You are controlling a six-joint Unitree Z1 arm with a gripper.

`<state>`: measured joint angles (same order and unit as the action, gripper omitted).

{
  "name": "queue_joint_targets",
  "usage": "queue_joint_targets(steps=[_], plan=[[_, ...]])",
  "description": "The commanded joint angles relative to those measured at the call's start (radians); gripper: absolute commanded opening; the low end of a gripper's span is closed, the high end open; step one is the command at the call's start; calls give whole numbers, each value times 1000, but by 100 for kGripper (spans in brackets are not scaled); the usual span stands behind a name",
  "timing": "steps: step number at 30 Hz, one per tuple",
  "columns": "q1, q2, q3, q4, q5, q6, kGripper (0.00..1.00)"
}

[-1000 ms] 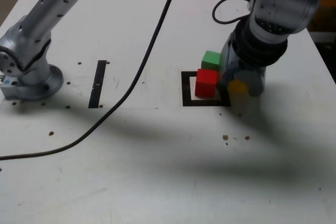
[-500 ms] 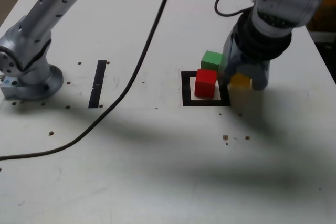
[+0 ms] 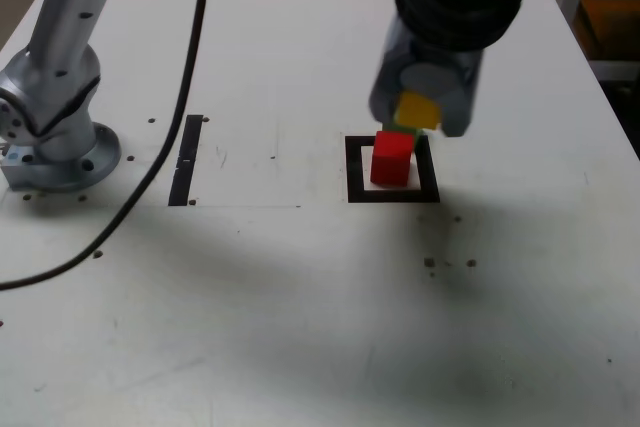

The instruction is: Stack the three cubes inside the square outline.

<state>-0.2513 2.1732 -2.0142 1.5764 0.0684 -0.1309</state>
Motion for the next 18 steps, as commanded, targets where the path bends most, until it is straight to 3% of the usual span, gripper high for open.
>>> queue_joint_targets(steps=[1, 8, 18], plan=[[-1, -12, 16, 1, -7, -4, 21], [-3, -14, 73, -17, -42, -23, 21], [5, -19, 131, -88, -56, -24, 21]])
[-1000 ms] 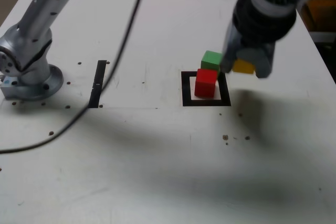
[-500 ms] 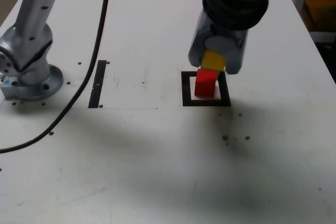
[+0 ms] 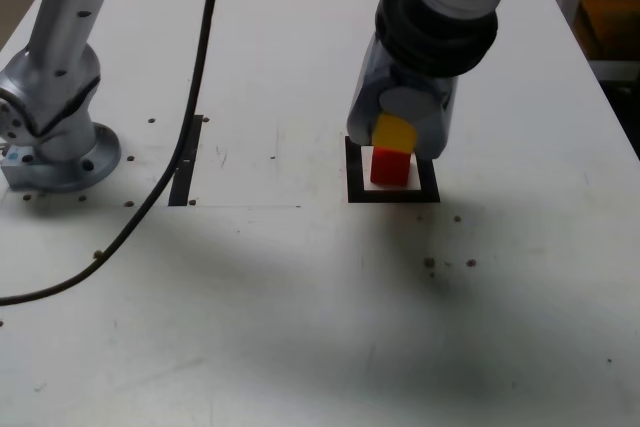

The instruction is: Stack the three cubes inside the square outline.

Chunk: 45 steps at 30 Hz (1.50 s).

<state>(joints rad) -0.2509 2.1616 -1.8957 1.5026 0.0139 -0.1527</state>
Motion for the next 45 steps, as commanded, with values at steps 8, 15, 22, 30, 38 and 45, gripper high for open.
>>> queue_joint_targets(steps=[8, 15, 22, 30, 38, 45], plan=[[15, -19, 65, -68, -4, -2, 21], [22, -44, 107, -104, 8, -3, 21], [28, -48, 126, -123, 11, -4, 21], [29, -47, 137, -131, 9, -5, 24], [32, -46, 140, -125, 10, -5, 40], [32, -45, 145, -134, 7, -5, 75]])
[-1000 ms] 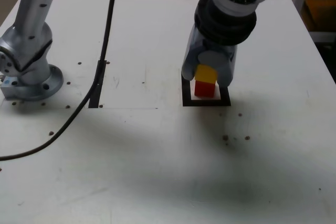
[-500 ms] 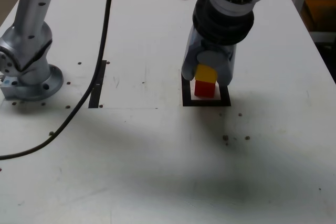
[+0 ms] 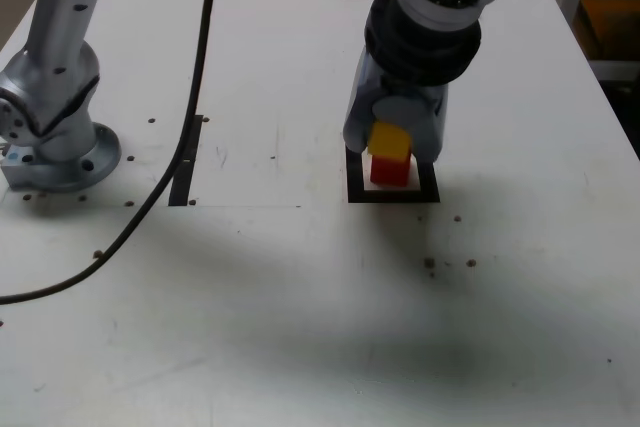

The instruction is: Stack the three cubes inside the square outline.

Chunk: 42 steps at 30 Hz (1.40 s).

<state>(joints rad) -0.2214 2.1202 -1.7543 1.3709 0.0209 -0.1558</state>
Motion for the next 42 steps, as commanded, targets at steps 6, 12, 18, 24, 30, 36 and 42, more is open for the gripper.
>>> queue_joint_targets(steps=[6, 12, 18, 24, 30, 36, 42], plan=[[2, -14, 13, -9, 2, -8, 97], [2, -63, 29, 15, 24, -35, 100], [32, -169, 44, 87, 98, -10, 100], [128, -170, 40, 67, 123, 112, 99], [197, -91, 25, 13, 119, 211, 99], [202, -13, -13, 8, 110, 234, 98], [205, 37, -26, 0, 104, 236, 96]])
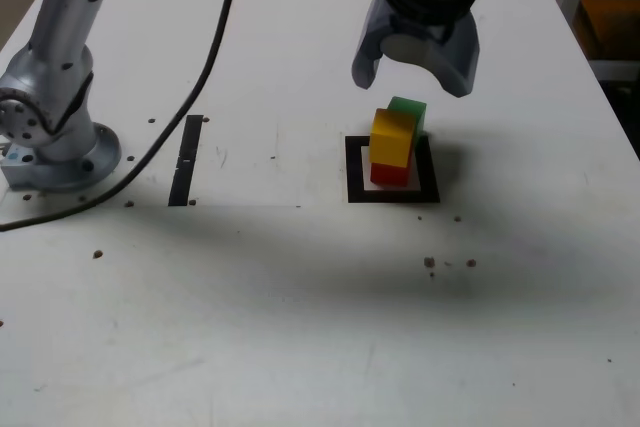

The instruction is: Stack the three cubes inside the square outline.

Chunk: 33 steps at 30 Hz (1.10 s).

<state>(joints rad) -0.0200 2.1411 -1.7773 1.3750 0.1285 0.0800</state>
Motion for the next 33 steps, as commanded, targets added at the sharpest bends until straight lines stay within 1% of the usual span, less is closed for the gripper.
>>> queue_joint_targets(steps=[1, 4, 12, 19, 28, 33], plan=[[5, 25, -2, -7, -8, 0, 96], [11, 50, 5, -14, -28, 1, 94], [14, 56, 17, -15, -52, 11, 87], [28, 73, 40, -47, -74, 29, 86], [40, 78, 71, -95, -83, 39, 84], [40, 73, 73, -104, -83, 38, 76]])
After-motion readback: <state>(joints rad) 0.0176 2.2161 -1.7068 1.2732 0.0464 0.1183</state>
